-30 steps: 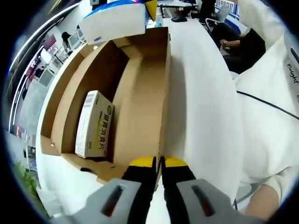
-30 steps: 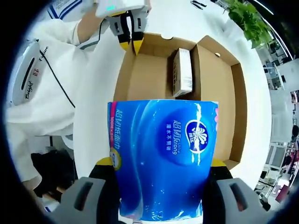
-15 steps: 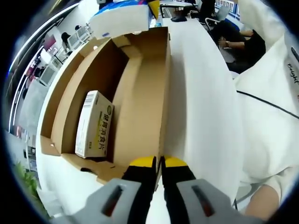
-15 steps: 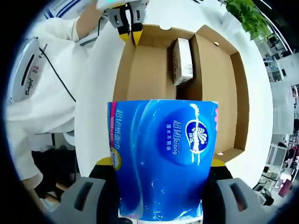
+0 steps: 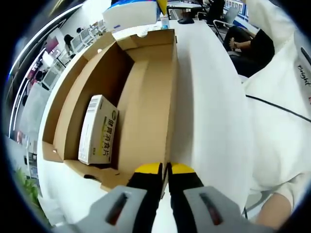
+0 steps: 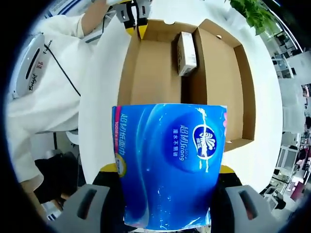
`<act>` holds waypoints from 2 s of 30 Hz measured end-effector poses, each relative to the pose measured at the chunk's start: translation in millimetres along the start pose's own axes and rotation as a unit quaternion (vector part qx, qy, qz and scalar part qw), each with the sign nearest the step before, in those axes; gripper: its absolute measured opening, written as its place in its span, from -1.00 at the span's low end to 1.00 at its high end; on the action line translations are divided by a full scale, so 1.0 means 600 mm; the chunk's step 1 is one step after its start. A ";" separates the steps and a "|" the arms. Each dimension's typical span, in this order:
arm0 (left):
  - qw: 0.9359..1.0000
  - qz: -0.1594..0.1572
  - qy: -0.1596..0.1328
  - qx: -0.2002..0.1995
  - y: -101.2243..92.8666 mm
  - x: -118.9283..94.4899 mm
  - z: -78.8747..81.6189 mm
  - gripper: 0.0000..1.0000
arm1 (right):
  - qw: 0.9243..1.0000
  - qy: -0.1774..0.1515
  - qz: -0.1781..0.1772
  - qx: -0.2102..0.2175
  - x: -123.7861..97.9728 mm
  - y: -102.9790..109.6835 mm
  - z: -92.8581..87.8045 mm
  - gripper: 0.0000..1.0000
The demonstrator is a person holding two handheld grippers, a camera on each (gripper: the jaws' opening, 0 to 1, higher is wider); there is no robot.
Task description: Operate the shoe box by opening the lid, removing the specified soft item, and placing it in the target area until the item is outside and the box remains undamaged.
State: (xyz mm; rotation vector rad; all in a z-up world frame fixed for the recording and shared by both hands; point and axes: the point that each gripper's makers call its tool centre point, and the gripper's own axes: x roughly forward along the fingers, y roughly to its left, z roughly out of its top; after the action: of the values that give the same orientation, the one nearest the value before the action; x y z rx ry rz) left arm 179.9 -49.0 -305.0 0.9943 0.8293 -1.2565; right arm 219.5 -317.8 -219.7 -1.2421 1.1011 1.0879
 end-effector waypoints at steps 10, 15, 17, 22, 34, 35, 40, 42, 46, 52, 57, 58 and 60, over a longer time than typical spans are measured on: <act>1.000 -0.001 0.003 0.009 -0.002 0.001 0.000 -0.93 | 1.000 -0.004 -0.001 0.017 0.015 -0.003 -0.042 0.37; 1.000 -0.004 0.003 0.006 -0.001 0.001 0.000 -0.92 | 1.000 0.004 0.001 0.023 0.016 -0.001 -0.059 0.37; 1.000 -0.004 0.003 0.005 -0.001 0.001 0.000 -0.92 | 1.000 -0.001 0.003 0.031 0.017 0.001 -0.063 0.38; 1.000 -0.005 0.002 0.011 -0.001 0.001 0.000 -0.93 | 0.999 0.000 0.000 0.035 0.021 0.003 -0.076 0.38; 1.000 0.000 0.003 0.010 0.000 0.001 0.000 -0.92 | 0.999 0.009 -0.004 0.042 0.032 0.002 -0.114 0.38; 1.000 -0.001 0.003 0.012 0.000 0.001 0.000 -0.92 | 0.999 0.008 -0.004 0.046 0.035 0.001 -0.116 0.38; 1.000 -0.002 0.005 0.010 0.000 0.001 0.000 -0.92 | 0.999 0.005 0.001 0.047 0.040 0.003 -0.125 0.38; 1.000 -0.002 0.004 0.009 -0.001 0.001 0.000 -0.92 | 0.999 0.004 -0.001 0.048 0.044 0.003 -0.125 0.38; 1.000 -0.002 0.005 0.010 -0.001 0.001 0.000 -0.92 | 0.999 0.020 0.008 0.048 0.055 0.010 -0.135 0.38; 1.000 -0.002 0.006 0.009 -0.002 0.001 0.000 -0.92 | 0.999 0.011 0.011 0.046 0.066 0.008 -0.130 0.38; 1.000 -0.002 0.005 0.008 -0.001 0.000 0.000 -0.92 | 0.999 0.009 0.013 0.046 0.071 0.005 -0.132 0.38; 1.000 -0.002 0.005 0.008 -0.001 0.000 -0.001 -0.92 | 0.999 0.009 0.011 0.044 0.072 0.004 -0.132 0.38; 1.000 -0.003 0.005 0.007 -0.001 0.000 -0.001 -0.92 | 0.999 0.012 0.009 0.043 0.075 0.003 -0.135 0.39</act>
State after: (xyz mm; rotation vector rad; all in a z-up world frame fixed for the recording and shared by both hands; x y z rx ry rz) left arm 179.2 -48.7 -305.5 1.0116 0.8327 -1.2639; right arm 222.0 -397.8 -266.0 -1.1821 1.1675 1.0322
